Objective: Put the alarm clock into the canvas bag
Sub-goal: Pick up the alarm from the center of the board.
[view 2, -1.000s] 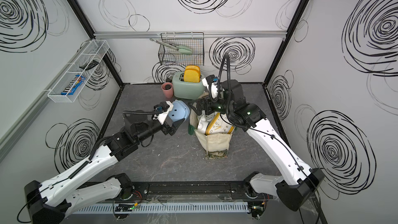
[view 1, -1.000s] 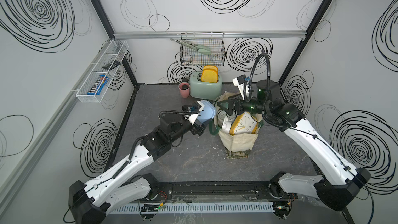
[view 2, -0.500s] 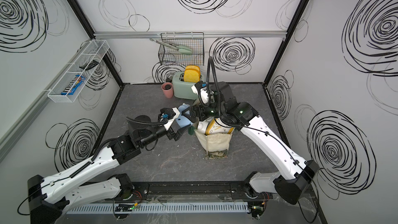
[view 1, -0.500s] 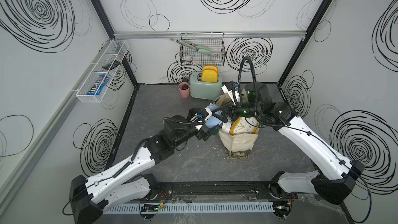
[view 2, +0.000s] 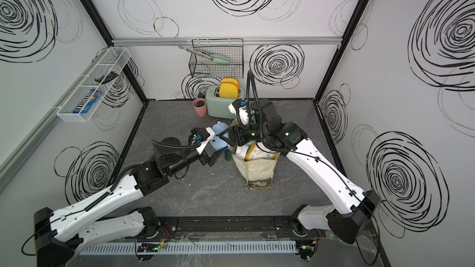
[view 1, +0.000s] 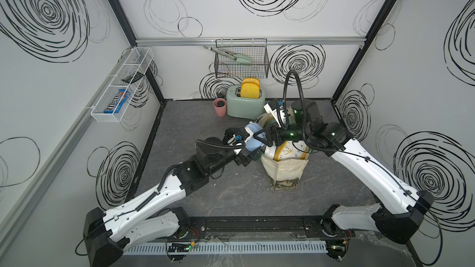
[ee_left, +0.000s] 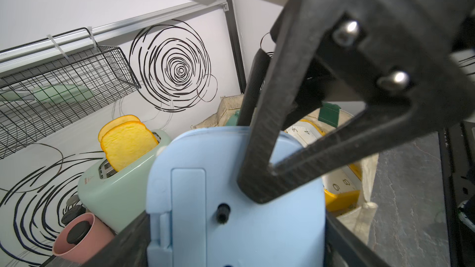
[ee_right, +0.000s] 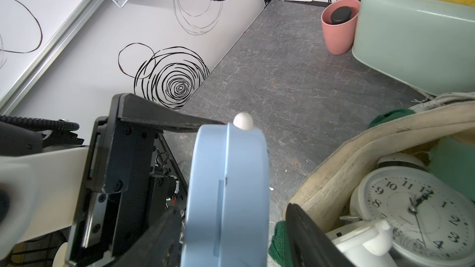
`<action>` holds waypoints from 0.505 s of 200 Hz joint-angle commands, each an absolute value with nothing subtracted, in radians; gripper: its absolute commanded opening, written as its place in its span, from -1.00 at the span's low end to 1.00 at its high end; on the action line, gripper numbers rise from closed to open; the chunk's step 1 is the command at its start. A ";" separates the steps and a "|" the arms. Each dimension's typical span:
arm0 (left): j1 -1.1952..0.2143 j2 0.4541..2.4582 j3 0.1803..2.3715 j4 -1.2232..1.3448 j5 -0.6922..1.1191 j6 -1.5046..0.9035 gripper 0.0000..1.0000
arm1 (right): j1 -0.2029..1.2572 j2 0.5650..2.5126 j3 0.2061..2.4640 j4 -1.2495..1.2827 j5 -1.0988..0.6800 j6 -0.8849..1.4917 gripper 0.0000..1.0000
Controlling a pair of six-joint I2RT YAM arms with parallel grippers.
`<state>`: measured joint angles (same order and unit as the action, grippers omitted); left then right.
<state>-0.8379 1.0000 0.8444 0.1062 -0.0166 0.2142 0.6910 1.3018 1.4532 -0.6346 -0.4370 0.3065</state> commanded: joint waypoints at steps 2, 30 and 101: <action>-0.843 1.004 0.870 0.208 -0.018 0.223 0.65 | 0.698 1.273 1.435 -0.646 -0.453 0.310 0.28; -0.843 1.011 0.868 0.213 -0.012 0.221 0.69 | 0.697 1.259 1.429 -0.634 -0.460 0.314 0.00; -0.843 0.980 0.831 0.248 0.102 0.133 0.92 | 0.470 1.127 1.410 -0.596 -0.345 0.355 -0.85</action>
<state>-0.8455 1.0286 0.8444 0.2005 0.0376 0.1963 0.6174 1.2224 1.4117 -0.6323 -0.4858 0.3569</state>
